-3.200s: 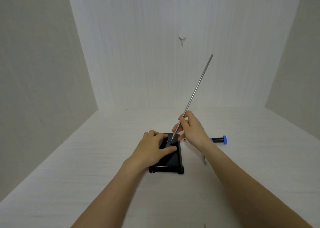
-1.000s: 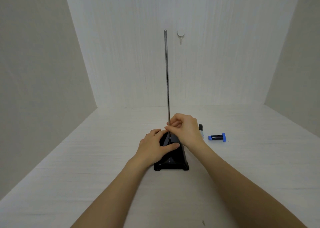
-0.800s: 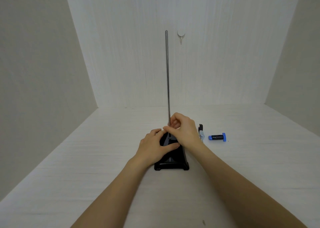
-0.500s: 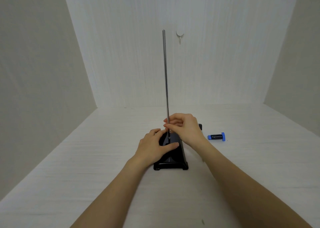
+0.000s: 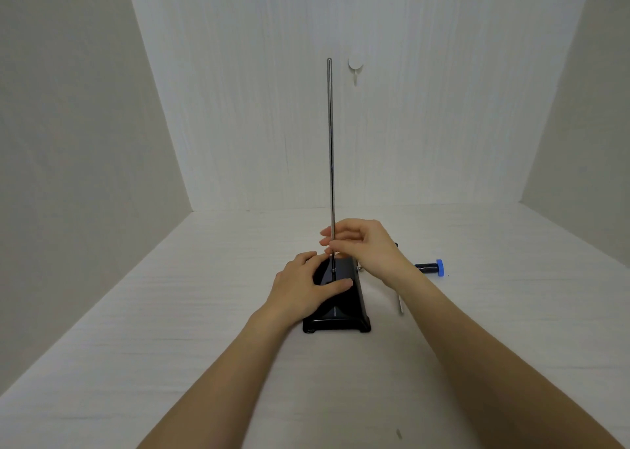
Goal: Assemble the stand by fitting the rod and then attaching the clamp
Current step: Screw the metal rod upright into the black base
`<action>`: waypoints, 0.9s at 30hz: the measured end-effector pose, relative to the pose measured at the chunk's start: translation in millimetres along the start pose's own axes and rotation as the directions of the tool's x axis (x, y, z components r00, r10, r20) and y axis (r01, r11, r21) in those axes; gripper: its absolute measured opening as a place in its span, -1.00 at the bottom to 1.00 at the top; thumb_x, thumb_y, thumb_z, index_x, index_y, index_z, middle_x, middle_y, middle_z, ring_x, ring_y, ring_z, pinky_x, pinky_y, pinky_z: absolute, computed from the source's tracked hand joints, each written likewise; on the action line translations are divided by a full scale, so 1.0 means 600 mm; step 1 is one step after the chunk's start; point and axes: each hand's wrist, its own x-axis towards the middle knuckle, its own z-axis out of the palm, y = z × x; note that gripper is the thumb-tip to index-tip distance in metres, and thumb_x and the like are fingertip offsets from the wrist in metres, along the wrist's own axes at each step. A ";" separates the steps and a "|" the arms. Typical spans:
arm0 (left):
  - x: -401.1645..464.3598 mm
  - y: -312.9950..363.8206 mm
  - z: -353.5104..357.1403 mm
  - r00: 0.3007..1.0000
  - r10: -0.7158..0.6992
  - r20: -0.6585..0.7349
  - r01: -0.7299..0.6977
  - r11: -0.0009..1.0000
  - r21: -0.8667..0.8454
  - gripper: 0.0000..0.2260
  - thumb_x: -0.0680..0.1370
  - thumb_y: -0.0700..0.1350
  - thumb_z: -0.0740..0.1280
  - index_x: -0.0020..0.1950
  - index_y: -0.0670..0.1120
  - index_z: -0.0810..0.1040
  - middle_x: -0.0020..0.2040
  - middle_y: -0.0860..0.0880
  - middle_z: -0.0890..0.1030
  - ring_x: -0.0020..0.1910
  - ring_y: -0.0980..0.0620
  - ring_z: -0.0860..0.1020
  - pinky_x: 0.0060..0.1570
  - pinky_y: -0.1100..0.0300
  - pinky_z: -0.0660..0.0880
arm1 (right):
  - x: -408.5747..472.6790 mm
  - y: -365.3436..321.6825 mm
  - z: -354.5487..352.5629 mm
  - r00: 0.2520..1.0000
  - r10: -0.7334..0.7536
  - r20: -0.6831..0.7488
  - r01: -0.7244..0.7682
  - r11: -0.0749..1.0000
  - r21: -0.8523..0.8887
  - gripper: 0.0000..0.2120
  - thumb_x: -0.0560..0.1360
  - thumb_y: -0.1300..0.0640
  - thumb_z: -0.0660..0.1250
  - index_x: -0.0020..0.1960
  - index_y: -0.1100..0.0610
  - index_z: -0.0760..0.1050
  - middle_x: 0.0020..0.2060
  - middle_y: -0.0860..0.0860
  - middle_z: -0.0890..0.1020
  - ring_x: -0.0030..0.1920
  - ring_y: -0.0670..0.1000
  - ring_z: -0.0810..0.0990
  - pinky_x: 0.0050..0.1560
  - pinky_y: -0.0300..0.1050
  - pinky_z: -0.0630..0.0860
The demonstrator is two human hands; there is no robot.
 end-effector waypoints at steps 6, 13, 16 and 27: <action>-0.001 0.001 0.000 1.000 -0.005 0.003 0.005 1.000 0.005 -0.34 0.40 0.35 0.28 0.45 0.14 0.29 0.47 0.04 0.27 0.43 0.00 0.27 0.40 0.00 0.22 | 0.004 0.004 0.004 0.991 -0.025 -0.133 0.008 0.992 -0.126 -0.92 0.37 0.26 0.47 -0.16 0.12 0.63 -0.30 0.07 0.69 -0.26 -0.04 0.68 -0.13 -0.28 0.58; -0.001 0.001 0.001 1.000 -0.007 0.000 0.007 1.000 0.006 -0.34 0.40 0.35 0.27 0.44 0.14 0.31 0.46 0.04 0.29 0.42 0.00 0.29 0.39 -0.02 0.24 | 0.005 0.009 0.022 0.982 -0.080 -0.169 0.041 0.974 -0.222 -0.93 0.40 0.23 0.43 -0.15 0.14 0.55 -0.24 0.02 0.63 -0.29 -0.11 0.55 -0.22 -0.41 0.48; -0.001 0.001 0.001 1.000 -0.003 -0.004 0.003 1.000 -0.001 -0.35 0.40 0.34 0.28 0.44 0.13 0.31 0.46 0.05 0.30 0.40 0.00 0.30 0.38 -0.01 0.26 | 0.001 0.002 0.009 0.998 -0.052 -0.040 0.045 0.989 -0.143 -0.87 0.46 0.26 0.37 -0.01 0.11 0.59 -0.12 0.05 0.69 -0.13 -0.05 0.67 -0.01 -0.29 0.56; -0.003 0.003 0.000 1.000 -0.009 0.001 0.009 1.000 0.009 -0.33 0.41 0.34 0.28 0.46 0.12 0.29 0.47 0.04 0.28 0.43 -0.01 0.27 0.40 0.00 0.22 | 0.009 0.013 0.017 0.971 -0.084 -0.224 0.032 0.973 -0.227 -0.93 0.35 0.22 0.50 -0.19 0.16 0.62 -0.33 0.05 0.68 -0.33 -0.16 0.63 -0.18 -0.37 0.56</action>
